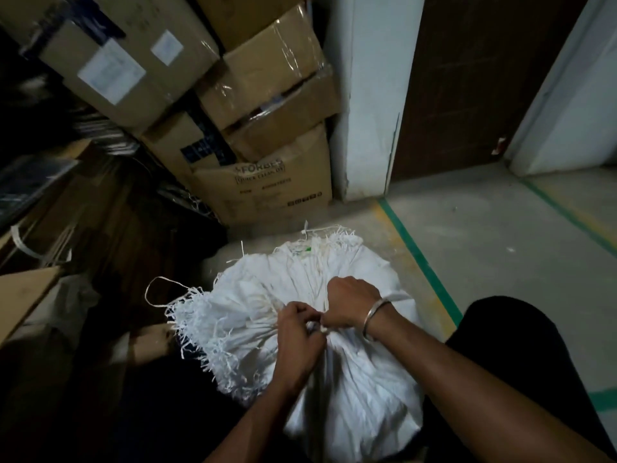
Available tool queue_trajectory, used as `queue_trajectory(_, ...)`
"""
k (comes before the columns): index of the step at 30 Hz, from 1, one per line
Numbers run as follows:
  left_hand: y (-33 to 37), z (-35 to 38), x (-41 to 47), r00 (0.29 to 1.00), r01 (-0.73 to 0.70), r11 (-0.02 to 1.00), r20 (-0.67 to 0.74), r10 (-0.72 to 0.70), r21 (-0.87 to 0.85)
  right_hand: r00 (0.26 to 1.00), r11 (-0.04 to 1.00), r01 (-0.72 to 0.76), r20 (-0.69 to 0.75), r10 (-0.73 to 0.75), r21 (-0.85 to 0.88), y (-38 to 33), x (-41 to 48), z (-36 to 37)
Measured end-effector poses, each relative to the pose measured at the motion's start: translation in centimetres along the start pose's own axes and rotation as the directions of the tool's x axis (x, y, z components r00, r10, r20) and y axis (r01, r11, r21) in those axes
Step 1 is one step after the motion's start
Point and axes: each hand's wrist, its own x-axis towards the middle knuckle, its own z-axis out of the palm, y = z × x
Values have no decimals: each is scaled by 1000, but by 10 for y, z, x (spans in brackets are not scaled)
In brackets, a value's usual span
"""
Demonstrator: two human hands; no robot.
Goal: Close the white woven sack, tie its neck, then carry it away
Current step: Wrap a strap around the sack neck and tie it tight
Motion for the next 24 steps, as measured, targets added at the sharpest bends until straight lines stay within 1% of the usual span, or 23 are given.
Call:
queue_trajectory(3, 3, -3, -1, 998, -5, 996, 67, -2, 92, 999, 998, -19, 38, 17, 52, 5, 3, 6)
queue_trajectory(5, -1, -5, 1, 995, -4, 986, 101, -14, 169, 997, 987, -36, 76, 25, 155, 12, 5, 13)
queue_trajectory(7, -5, -7, 3, 996, 6, 984, 87, -22, 181, 996, 968, -23, 88, 1, 250, 22, 4, 22)
queue_trajectory(11, -1, -8, 4, 999, 11, 984, 47, -19, 175, 999, 921, 27, 26, -40, 388, 36, -3, 31)
queue_trajectory(15, -5, -6, 6, 998, -58, 965, 13, 56, 257, 998, 869, 50, -48, -30, 492, 37, -4, 40)
queue_trajectory(17, -5, -1, 7, 998, -53, 955, 1, 55, 293, 997, 876, 62, -67, -34, 479, 36, -6, 43)
queue_trajectory(19, -4, 4, 6, 999, -25, 956, -11, 30, 294, 996, 894, 87, -69, -63, 440, 37, -10, 44)
queue_trajectory(22, -5, 7, 6, 1000, 7, 968, -9, -5, 251, 991, 906, 125, -96, -94, 404, 43, -14, 43)
queue_trajectory(24, -8, 7, 7, 1000, 19, 976, -11, -17, 218, 992, 903, 126, -62, -110, 411, 47, -13, 43)
